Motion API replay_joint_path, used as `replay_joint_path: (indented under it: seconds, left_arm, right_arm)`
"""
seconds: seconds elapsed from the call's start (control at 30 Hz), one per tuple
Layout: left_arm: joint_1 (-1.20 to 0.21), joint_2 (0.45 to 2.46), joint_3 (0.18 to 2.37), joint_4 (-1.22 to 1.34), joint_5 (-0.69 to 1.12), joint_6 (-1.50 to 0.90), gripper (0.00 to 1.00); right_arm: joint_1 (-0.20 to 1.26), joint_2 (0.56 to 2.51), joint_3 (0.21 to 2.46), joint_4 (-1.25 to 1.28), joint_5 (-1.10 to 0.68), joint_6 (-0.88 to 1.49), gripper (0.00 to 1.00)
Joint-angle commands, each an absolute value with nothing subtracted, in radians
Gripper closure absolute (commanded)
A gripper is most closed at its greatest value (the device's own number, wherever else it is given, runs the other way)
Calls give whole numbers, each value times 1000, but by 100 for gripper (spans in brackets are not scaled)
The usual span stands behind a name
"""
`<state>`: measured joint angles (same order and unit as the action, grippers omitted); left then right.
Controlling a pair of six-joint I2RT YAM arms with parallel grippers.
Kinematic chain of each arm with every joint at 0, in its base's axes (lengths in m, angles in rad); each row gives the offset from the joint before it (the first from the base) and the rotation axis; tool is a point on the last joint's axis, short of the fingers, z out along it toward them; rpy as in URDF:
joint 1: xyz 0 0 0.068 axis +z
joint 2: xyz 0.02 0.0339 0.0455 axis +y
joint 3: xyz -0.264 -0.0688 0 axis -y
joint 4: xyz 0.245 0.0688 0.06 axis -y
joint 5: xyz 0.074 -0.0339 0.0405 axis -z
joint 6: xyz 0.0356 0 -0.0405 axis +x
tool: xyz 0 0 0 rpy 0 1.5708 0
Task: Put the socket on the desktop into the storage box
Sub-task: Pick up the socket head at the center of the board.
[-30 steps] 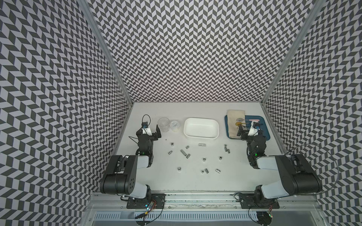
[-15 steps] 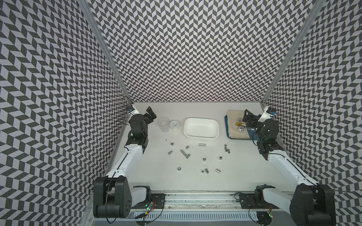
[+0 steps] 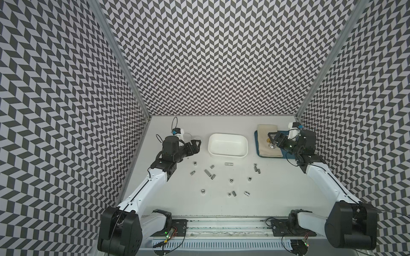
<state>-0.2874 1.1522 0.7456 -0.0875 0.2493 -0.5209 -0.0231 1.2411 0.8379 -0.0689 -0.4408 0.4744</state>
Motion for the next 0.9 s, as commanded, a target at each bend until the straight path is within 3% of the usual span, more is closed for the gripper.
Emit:
replay_joint_path:
  seconds: [0.0,0.3,0.87]
  left_arm:
    - [-353,1130,732,-156,263,-496,14]
    - [-479,1122,695,-164,244,-499,19]
    - [-552,1119,680,-187,201,-485,20]
  right_arm:
    - [57,1287,891,-199,-346,408,25]
    - [248,1513,1031,-368,-133,347,35]
    - [316,1627,1025,-442,-29,317,48]
